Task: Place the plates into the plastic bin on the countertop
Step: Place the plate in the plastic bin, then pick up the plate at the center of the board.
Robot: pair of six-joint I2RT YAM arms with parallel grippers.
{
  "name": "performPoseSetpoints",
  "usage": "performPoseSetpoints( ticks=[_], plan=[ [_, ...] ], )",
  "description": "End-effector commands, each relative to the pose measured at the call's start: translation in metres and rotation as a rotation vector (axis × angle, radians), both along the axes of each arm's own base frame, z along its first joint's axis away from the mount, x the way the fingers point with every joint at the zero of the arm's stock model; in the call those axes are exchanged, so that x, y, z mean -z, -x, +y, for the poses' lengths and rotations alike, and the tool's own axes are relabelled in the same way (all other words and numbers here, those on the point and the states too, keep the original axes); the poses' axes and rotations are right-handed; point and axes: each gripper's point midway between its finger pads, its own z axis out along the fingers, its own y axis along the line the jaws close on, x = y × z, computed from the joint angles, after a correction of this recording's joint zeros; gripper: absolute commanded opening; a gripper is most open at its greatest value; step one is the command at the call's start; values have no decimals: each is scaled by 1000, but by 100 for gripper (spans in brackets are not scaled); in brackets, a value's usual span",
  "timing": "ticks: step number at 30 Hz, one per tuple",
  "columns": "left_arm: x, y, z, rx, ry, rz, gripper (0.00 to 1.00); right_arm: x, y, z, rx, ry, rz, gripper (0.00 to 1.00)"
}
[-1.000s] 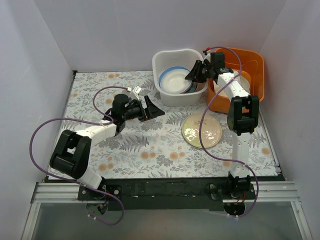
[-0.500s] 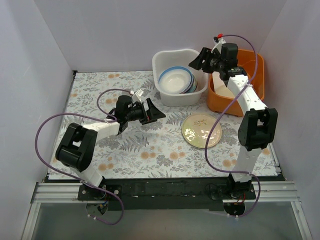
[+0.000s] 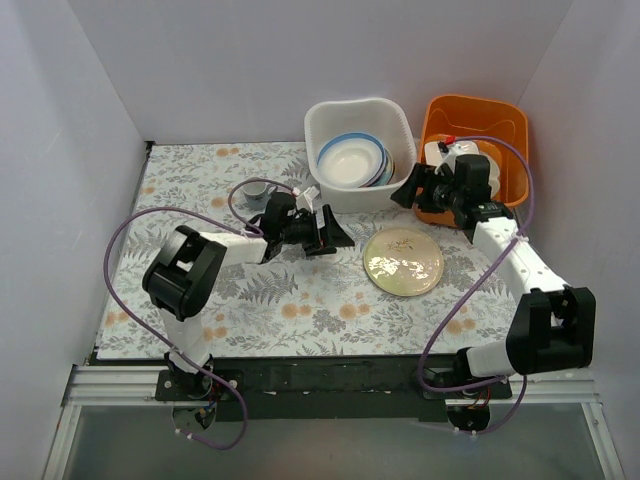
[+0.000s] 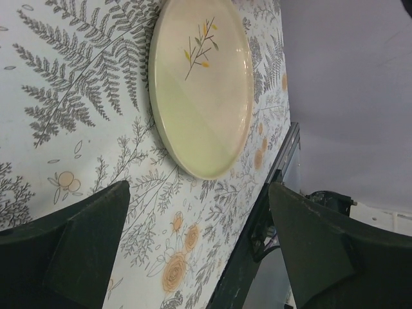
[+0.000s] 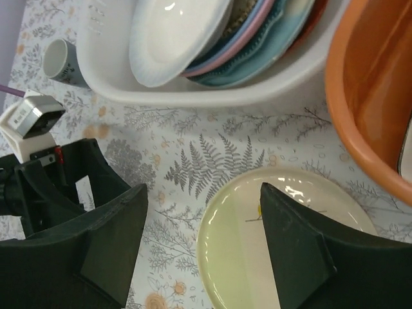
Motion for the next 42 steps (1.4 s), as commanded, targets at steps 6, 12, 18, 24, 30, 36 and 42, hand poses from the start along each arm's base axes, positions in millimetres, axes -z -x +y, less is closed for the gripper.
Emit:
performPoseSetpoints(
  ticks=[6,12,18,24,30,36,42],
  plan=[
    [-4,-11,-13,12,-48,-29,84,35,31,-37,60,62,37,83],
    [0,-12,-12,7,-86,-42,82,71,48,-65,123,75,128,84],
    [8,-12,-20,34,-91,-26,75,107,60,-92,213,63,222,85],
    [16,-9,-31,72,-98,-20,65,123,64,-112,293,85,250,84],
    [30,-6,-37,87,-134,0,64,149,72,-111,285,67,331,84],
    [39,-5,-42,100,-157,14,59,166,79,-106,265,44,384,83],
    [49,0,-54,121,-190,21,56,176,81,-98,222,16,411,81]
  ],
)
